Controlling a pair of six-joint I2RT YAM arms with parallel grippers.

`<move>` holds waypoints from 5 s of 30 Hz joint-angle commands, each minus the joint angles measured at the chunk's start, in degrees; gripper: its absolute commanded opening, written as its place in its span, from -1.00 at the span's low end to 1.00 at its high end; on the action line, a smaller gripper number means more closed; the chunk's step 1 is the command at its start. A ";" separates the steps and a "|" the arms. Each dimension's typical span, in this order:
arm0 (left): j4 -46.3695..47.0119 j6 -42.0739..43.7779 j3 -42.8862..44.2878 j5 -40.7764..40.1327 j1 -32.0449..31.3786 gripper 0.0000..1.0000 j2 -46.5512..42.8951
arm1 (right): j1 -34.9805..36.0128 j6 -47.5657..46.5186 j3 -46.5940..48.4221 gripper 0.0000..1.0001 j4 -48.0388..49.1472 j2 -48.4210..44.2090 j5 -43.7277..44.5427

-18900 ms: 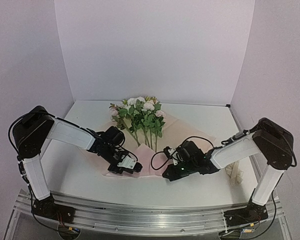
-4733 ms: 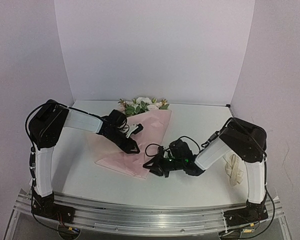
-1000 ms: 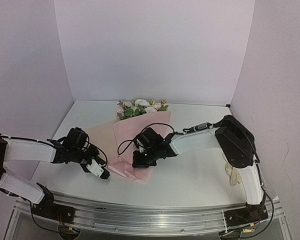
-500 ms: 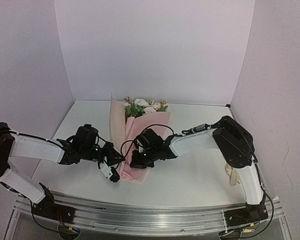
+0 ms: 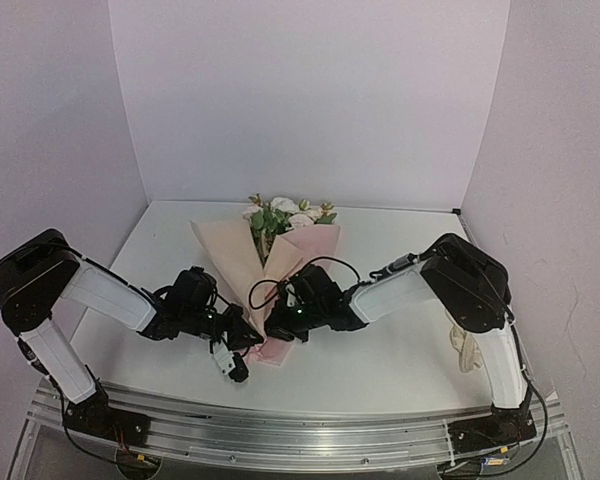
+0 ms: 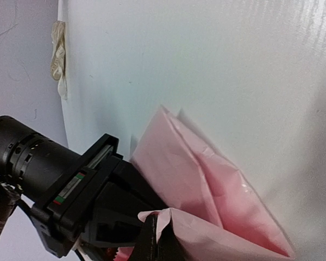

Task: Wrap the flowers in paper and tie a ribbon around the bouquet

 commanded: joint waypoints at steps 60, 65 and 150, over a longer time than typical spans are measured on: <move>-20.02 22.35 6.22 2.32 -1.09 -1.00 5.78 | 0.43 -27.76 28.74 0.68 -21.90 -7.69 18.84; -20.18 22.08 6.04 1.79 -1.10 -1.00 5.57 | 2.99 -29.23 42.94 0.73 -27.55 1.57 21.40; -36.93 -29.27 18.62 -1.56 -3.68 0.28 8.28 | -11.25 -14.52 -7.45 -1.00 10.61 -5.25 27.33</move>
